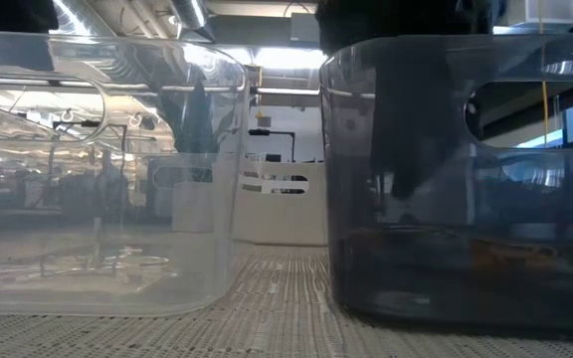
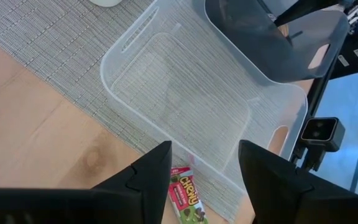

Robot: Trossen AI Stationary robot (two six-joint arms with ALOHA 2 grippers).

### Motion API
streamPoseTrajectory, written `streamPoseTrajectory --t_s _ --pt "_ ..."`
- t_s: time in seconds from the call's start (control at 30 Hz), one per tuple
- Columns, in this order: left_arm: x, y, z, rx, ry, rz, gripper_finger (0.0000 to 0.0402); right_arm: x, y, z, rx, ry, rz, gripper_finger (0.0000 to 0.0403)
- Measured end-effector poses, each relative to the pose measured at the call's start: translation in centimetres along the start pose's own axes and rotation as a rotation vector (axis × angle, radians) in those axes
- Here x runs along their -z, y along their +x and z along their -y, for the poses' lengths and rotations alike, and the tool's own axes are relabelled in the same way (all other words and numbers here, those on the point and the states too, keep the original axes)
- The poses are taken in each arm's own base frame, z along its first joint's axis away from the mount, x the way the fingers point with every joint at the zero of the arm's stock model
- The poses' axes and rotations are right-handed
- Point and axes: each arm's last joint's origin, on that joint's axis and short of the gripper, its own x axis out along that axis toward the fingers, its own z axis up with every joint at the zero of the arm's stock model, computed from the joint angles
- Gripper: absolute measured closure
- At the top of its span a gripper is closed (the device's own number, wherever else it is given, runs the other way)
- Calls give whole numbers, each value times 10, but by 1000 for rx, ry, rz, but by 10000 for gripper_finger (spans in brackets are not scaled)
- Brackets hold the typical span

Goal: Pick and place Granola Bars by type
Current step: Put the bottom left red granola bar into the transparent bin

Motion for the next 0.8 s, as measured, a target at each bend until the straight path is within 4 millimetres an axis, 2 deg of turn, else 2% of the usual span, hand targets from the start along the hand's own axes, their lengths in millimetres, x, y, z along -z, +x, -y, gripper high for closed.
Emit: streamPoseTrajectory --t_s 0.17,0.3,0.4,0.57,0.63,0.8 --pt "0 0 0 0 1 -1 198 -8 -39 -10 23 -58 -1 167" --pt "0 0 0 0 27 -3 166 -4 -75 -17 79 -114 -12 167" --pt "0 0 0 1 68 6 141 12 -103 -27 90 -170 -21 167" --pt "2 0 0 8 76 -53 121 42 -147 -32 116 -271 94 166" --pt "4 -1 1 22 42 -94 121 51 -160 -29 134 -264 144 166" --pt "17 -7 15 46 185 -85 124 62 -179 -18 192 -191 253 166"
